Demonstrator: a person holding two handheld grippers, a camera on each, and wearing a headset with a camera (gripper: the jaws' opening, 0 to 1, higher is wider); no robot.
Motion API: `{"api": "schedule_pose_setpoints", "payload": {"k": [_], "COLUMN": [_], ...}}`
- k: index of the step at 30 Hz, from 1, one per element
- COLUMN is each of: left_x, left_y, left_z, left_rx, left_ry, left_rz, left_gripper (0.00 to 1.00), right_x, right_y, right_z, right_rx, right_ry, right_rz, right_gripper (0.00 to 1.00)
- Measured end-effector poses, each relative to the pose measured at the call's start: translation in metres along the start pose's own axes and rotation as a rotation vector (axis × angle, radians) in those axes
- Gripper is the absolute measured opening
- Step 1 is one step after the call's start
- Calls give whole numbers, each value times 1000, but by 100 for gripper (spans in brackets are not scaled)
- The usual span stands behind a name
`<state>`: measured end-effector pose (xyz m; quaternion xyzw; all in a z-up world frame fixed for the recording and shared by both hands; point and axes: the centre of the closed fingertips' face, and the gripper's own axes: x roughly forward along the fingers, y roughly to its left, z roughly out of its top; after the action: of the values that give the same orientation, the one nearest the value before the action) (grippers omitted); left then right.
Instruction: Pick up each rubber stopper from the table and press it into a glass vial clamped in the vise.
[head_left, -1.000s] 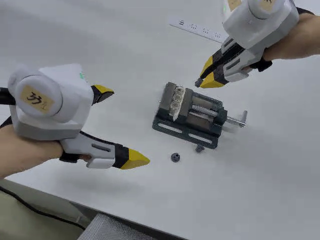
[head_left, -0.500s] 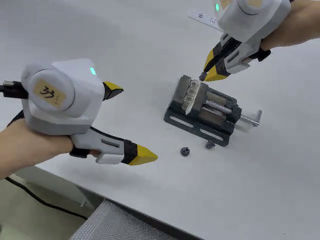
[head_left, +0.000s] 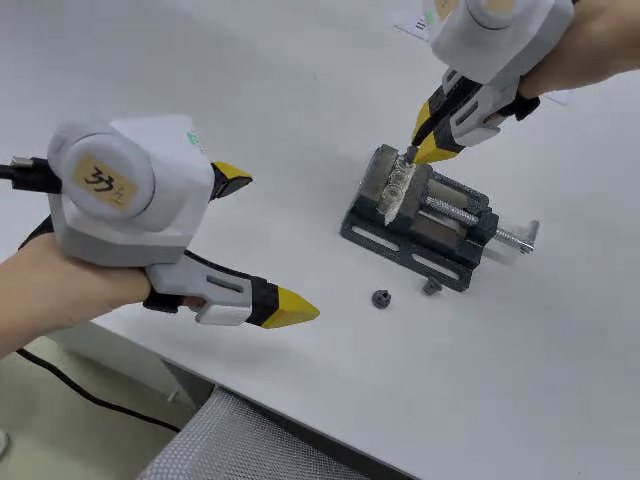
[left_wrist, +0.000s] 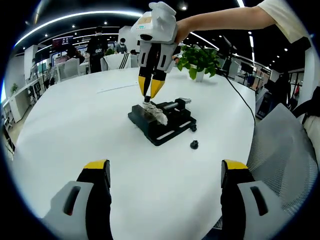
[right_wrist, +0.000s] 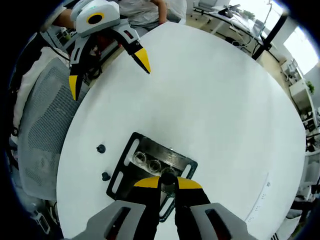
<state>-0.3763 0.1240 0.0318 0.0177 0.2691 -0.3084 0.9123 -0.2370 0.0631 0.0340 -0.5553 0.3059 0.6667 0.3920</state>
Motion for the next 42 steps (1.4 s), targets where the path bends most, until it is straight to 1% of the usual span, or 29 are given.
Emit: {"api": "schedule_pose_setpoints", "payload": {"k": [6, 9, 12, 14, 15, 17, 19, 20, 21, 23, 26, 30, 33, 34, 35, 37, 41, 42], "left_x": [2, 3, 3, 4, 4, 5, 5, 5, 5, 6, 7, 8, 9, 9, 9, 10, 10, 10], "left_y": [0, 0, 0, 0, 0, 0, 0, 0, 0, 0, -1, -1, -3, -3, -4, -4, -4, -4], "left_z": [-3, -4, -4, -4, -4, -5, -4, -4, -4, -4, -4, -4, -3, -3, -3, -3, -5, -5], "left_rx": [-3, -3, -3, -5, -5, -4, -5, -7, -8, -6, -7, -7, -7, -8, -8, -7, -8, -8], "left_ry": [4, 4, 5, 7, 7, 8, 5, 5, 5, 5, 4, 4, 3, 3, 3, 3, 5, 7], "left_rz": [-7, -10, -11, -12, -13, -14, -15, -15, -16, -17, -21, -24, -27, -28, -29, -30, -35, -38], "left_gripper": [91, 90, 90, 90, 90, 90, 90, 90, 90, 90, 90, 90, 90, 90, 90, 90, 90, 90], "right_x": [5, 6, 6, 6, 6, 6, 6, 6, 6, 8, 7, 7, 7, 6, 6, 7, 10, 10], "right_y": [-2, 0, -1, -3, -4, -5, -4, -5, -6, -10, -7, -6, -6, -2, -2, -1, -6, -6], "right_z": [1, 1, 1, 2, 2, 1, 0, 1, 1, 1, 2, 2, 2, 2, 2, 3, 3, 2], "right_rx": [-9, -16, -7, 39, 42, 71, 97, 123, 128, 168, 192, 258, 290, 318, 318, 359, 382, 411], "right_ry": [25, 57, 73, 89, 92, 105, 119, 127, 130, 146, 157, 175, 183, 188, 188, 195, 212, 224], "right_rz": [3, 3, 5, 8, 9, 17, 23, 24, 26, 29, 35, 47, 47, 45, 44, 42, 36, 31], "right_gripper": [5, 5, 5, 5, 5, 5, 5, 4, 4, 4, 4, 4, 4, 4, 4, 4, 4, 4]}}
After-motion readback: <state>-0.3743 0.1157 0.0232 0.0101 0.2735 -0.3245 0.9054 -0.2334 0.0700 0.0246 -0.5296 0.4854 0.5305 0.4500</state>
